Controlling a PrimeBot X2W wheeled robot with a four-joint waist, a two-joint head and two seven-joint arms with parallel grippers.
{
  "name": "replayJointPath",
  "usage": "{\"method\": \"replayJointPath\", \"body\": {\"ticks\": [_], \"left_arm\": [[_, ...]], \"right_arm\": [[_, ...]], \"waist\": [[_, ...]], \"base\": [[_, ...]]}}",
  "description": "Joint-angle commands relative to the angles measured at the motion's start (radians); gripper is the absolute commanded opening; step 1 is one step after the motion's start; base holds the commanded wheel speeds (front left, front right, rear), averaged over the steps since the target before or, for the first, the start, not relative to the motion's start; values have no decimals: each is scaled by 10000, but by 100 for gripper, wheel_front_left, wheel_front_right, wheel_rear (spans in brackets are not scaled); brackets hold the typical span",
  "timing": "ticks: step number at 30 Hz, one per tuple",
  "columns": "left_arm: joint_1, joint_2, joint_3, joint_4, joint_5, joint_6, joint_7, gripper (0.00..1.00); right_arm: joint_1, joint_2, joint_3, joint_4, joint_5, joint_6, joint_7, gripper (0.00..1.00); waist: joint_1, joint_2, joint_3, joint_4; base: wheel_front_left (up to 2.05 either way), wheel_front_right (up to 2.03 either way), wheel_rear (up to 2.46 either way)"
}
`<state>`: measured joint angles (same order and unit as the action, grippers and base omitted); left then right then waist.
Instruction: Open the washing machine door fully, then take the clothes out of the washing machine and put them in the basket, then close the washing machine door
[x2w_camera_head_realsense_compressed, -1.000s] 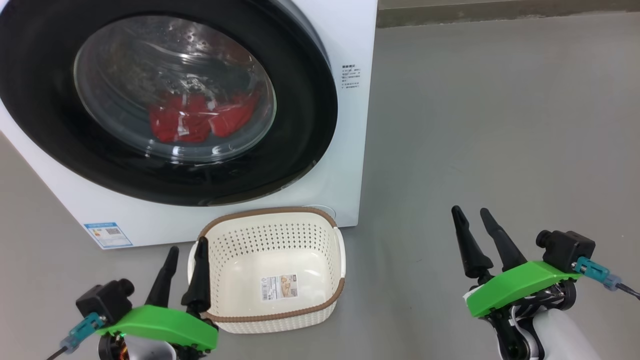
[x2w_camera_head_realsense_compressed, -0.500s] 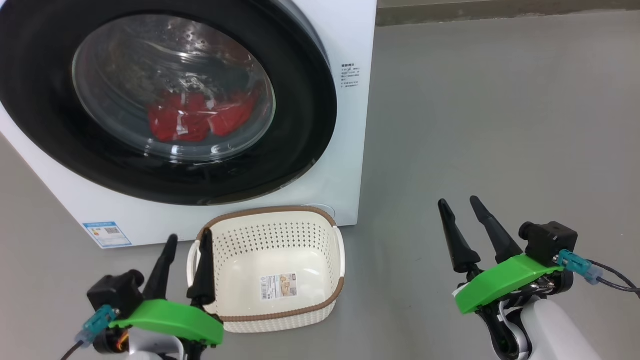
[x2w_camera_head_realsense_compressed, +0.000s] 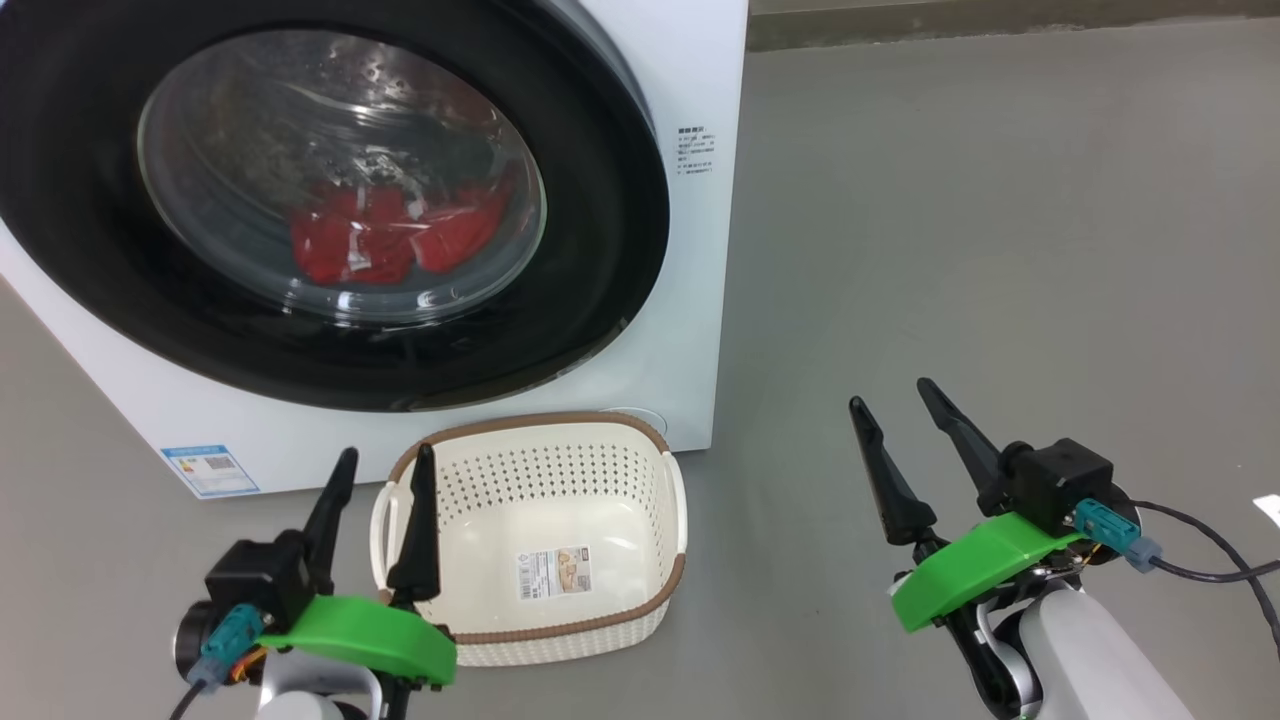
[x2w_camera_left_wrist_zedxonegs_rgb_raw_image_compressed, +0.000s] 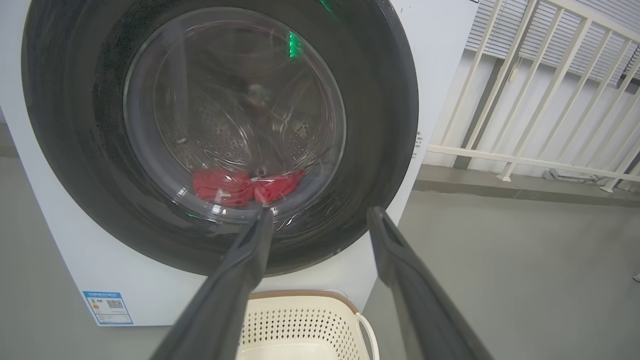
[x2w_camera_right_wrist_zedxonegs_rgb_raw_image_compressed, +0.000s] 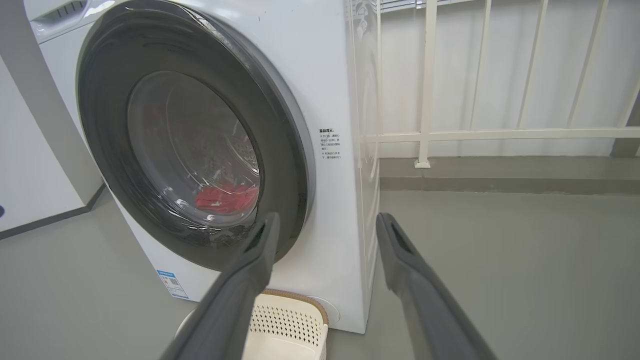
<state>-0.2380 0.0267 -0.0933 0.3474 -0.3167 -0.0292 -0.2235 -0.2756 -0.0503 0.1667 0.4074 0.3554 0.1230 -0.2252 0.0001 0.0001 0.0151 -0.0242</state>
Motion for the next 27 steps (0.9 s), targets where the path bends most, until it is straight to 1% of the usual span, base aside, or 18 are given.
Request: {"method": "replayJointPath", "body": {"ticks": [1, 8, 23, 24, 25, 26, 27], "left_arm": [[-538, 224, 252, -212, 395, 77, -202, 100], [-649, 235, 222, -216, 1028, 101, -378, 100], [-659, 235, 281, -153, 993, 98, -383, 100], [-672, 235, 267, -192, 964, 73, -383, 100], [-683, 235, 254, -228, 943, 55, -383, 100], [-696, 235, 240, -265, 941, 44, -383, 100], [-714, 235, 233, -323, 946, 41, -383, 100]], "right_arm": [[-553, 9, 281, -219, -391, 73, -185, 100], [-731, 1, 425, -201, -1054, 77, -361, 100], [-770, 1, 476, -173, -1083, 77, -366, 100], [-778, 1, 498, -162, -1109, 77, -366, 87], [-796, 1, 509, -151, -1116, 77, -366, 69], [-826, 1, 535, -131, -1134, 77, -366, 42], [-869, 1, 563, -101, -1143, 77, -366, 23]], "waist": [[0, -1, 15, -17], [-1, -1, 42, -45], [-1, -1, 113, -77], [-1, -1, 141, -61], [-1, -1, 181, -41], [-1, -1, 237, -15], [-1, -1, 298, 10]], "base": [[0, 0, 0], [0, 0, 0], [0, 0, 0], [0, 0, 0], [0, 0, 0], [0, 0, 0], [0, 0, 0]]}}
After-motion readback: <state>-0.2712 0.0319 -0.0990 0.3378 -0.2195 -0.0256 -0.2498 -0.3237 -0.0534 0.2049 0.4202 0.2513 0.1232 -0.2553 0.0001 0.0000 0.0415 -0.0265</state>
